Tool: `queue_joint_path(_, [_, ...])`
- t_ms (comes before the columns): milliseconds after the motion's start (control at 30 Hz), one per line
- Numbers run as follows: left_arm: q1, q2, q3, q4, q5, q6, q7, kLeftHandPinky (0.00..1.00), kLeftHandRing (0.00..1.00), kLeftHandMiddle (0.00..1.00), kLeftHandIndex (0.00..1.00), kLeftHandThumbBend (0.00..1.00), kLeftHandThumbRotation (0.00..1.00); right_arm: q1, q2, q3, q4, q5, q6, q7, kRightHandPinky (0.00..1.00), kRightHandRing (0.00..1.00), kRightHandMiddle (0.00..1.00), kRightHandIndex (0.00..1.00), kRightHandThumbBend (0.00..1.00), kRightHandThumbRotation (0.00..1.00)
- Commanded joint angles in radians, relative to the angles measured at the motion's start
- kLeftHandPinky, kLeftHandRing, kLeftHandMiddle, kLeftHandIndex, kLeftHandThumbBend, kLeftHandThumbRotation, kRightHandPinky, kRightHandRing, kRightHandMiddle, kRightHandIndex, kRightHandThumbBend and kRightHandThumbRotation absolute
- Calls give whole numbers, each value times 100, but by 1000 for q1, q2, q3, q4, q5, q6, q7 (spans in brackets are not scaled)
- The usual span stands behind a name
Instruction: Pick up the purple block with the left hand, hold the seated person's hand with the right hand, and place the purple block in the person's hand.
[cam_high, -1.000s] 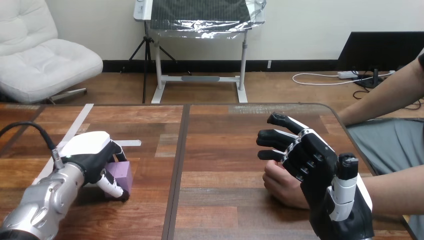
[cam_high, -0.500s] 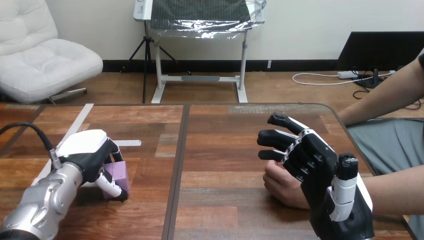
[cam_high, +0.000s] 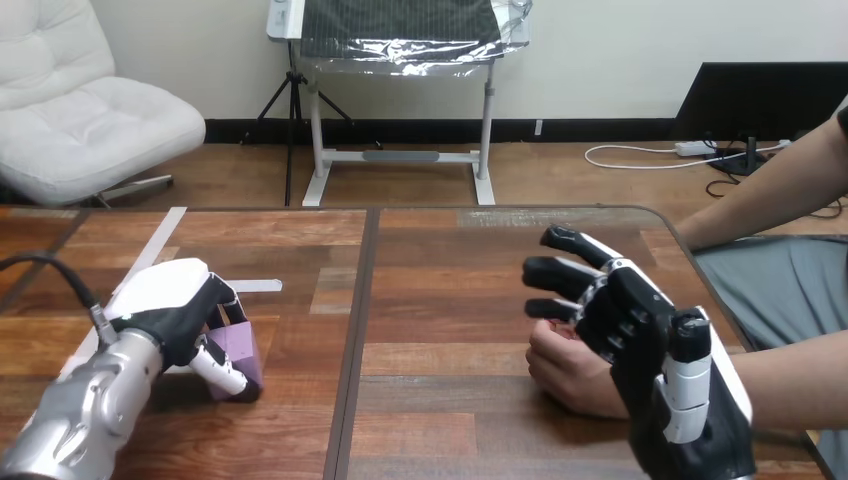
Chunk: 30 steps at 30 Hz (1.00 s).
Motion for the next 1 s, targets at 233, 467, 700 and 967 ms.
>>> queue_joint_path(233, [54, 42, 73, -266, -39, 35, -6, 15, 22, 33, 49, 70, 0, -117, -38, -75, 39, -85, -55, -25, 77, 85, 86, 90, 92, 95])
queue_joint_path(467, [101, 52, 104, -382, -48, 38, -21, 15, 22, 34, 49, 70, 0, -160, -87, -112, 75, -153, -72, -37, 79, 86, 88, 90, 93, 93])
queue_joint_path(700, [147, 54, 139, -482, -62, 24, -28, 13, 20, 32, 48, 71, 0, -195, -132, -145, 98, -175, -60, -42, 82, 88, 90, 91, 93, 91])
queue_joint_path(967, [196, 54, 174, -616, -70, 68, -72, 19, 27, 38, 48, 70, 0, -237, -193, -179, 137, -189, -64, -41, 83, 89, 90, 91, 94, 87])
